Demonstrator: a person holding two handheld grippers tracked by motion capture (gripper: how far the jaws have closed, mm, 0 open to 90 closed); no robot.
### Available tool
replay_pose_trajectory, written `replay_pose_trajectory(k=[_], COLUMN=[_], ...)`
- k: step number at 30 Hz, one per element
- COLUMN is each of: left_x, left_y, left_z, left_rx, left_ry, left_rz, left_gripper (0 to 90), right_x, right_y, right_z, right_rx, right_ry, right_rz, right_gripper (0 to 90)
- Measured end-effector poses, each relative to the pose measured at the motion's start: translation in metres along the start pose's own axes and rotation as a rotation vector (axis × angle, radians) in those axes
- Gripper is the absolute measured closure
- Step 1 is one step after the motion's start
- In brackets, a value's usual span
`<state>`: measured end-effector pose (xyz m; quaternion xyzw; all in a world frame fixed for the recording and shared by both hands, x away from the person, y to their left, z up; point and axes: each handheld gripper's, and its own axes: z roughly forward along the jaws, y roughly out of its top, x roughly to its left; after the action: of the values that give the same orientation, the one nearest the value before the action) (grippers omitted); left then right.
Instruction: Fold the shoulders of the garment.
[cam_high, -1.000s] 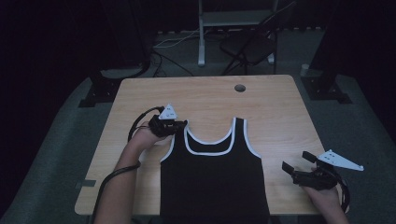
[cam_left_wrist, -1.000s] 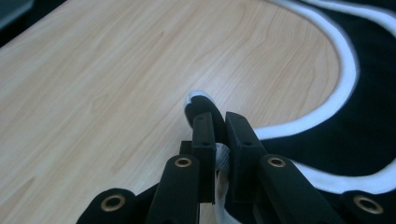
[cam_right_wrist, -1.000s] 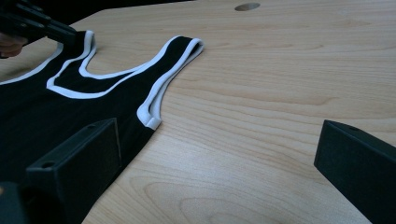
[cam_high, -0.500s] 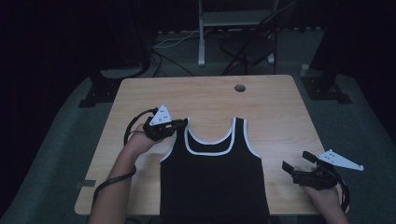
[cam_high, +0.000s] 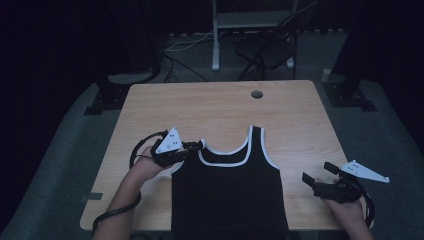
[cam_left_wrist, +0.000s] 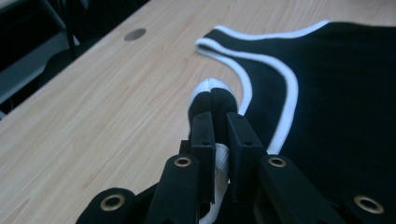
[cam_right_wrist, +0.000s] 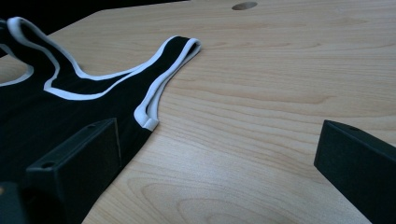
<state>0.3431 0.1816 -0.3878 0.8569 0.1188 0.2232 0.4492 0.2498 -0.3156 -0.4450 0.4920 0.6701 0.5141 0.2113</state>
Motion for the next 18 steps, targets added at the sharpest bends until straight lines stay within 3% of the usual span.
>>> replay_pose_trajectory(k=[8, 14, 18], left_x=[-0.024, -0.050, -0.059], left_y=[-0.001, 0.000, -0.002], left_z=[-0.015, -0.022, -0.025], left_rx=[-0.029, -0.032, -0.033], left_ry=[-0.014, -0.012, -0.030], left_rz=[0.041, 0.100, 0.110], left_gripper=[83.1, 83.1, 83.1], right_x=[0.000, 0.000, 0.000], right_y=[0.000, 0.000, 0.000], right_z=[0.000, 0.000, 0.000], right_rx=[0.001, 0.000, 0.002], right_ry=[-0.001, -0.003, -0.003], right_rz=[0.001, 0.002, 0.001], right_gripper=[0.3, 0.3, 0.3])
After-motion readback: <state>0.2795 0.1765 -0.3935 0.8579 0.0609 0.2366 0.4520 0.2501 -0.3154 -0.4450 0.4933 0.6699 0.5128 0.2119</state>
